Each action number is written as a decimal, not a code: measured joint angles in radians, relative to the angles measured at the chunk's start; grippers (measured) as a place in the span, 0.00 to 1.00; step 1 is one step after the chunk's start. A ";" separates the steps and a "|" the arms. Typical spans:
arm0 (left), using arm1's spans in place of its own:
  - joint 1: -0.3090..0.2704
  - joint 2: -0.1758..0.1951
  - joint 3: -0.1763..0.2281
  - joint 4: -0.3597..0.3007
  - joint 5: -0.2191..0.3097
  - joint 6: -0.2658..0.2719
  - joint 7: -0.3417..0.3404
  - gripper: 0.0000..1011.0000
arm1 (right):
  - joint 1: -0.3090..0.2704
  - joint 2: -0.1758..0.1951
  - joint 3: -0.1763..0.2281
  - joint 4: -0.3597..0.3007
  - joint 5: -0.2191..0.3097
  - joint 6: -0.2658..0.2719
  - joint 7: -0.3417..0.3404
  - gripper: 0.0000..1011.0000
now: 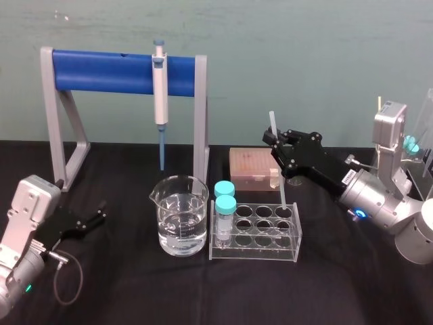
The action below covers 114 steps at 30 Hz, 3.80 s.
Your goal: Pick up the stirring rod with one hand, then place it down.
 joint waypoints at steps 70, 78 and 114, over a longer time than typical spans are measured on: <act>0.000 0.000 0.000 0.000 0.000 0.000 0.000 0.99 | 0.086 -0.044 -0.037 0.256 -0.014 0.005 0.117 0.08; 0.000 0.000 0.000 0.000 0.000 0.000 0.000 0.99 | 0.086 -0.044 -0.037 0.256 -0.014 0.005 0.117 0.08; 0.000 0.000 0.000 0.000 0.000 0.000 0.000 0.99 | 0.086 -0.044 -0.037 0.257 -0.012 0.003 0.117 0.89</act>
